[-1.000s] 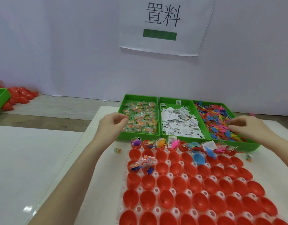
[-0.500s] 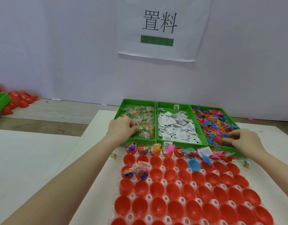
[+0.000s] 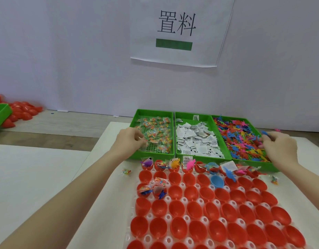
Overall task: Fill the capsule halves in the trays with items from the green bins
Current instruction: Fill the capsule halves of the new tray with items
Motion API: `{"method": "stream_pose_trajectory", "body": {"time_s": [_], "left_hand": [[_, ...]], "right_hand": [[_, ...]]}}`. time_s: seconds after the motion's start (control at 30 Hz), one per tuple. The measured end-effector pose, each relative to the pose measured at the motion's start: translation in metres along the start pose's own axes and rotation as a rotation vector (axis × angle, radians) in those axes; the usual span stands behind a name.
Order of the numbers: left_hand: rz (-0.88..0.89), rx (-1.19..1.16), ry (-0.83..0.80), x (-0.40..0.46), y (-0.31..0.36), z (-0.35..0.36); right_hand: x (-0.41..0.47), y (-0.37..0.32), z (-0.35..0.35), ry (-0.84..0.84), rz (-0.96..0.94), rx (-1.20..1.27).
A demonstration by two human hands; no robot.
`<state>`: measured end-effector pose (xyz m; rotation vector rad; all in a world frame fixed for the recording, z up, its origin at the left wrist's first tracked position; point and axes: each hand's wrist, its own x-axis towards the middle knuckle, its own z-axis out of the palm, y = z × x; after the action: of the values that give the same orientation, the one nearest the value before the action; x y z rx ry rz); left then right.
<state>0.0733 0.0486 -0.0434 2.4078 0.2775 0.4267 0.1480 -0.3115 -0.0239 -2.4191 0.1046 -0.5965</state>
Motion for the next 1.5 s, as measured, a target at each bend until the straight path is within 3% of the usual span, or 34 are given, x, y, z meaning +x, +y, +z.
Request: {"method": "stream_pose_trajectory", "body": {"time_s": [0.17,0.3,0.47,0.67,0.77,1.0,1.2,1.3,1.4,1.5], "left_hand": [[-0.192,-0.446,0.19,-0.009,-0.001,-0.009],[-0.364,-0.691,0.168,-0.015,0.0,-0.011],[-0.472,-0.769,0.172,-0.011,0.005,-0.008],[-0.439,-0.845,0.358,-0.013,0.01,-0.007],[-0.407,-0.859,0.411,-0.016,0.011,-0.011],[-0.27,-1.001,0.415,-0.039,0.025,-0.034],[-0.238,-1.007,0.241,-0.074,0.033,-0.042],[-0.211,-0.999,0.142,-0.087,0.043,-0.04],[-0.208,-1.045,0.076,-0.099,0.06,-0.032],[-0.217,-1.179,-0.042,-0.111,0.078,-0.025]], "right_hand": [[-0.003,-0.041,0.014,-0.262,0.071,0.377],[-0.003,-0.067,0.028,-0.378,0.152,0.48],[-0.011,-0.088,0.046,-0.513,-0.011,0.2],[-0.021,-0.095,0.062,-0.618,-0.224,-0.422],[-0.026,-0.096,0.064,-0.614,-0.235,-0.545],[-0.021,-0.088,0.058,-0.544,-0.145,-0.264],[-0.018,-0.091,0.045,-0.384,-0.155,-0.128],[-0.027,-0.103,0.029,-0.314,-0.166,0.156],[-0.051,-0.13,0.004,-0.53,-0.096,0.591],[-0.082,-0.146,-0.017,-0.742,-0.133,0.766]]}}
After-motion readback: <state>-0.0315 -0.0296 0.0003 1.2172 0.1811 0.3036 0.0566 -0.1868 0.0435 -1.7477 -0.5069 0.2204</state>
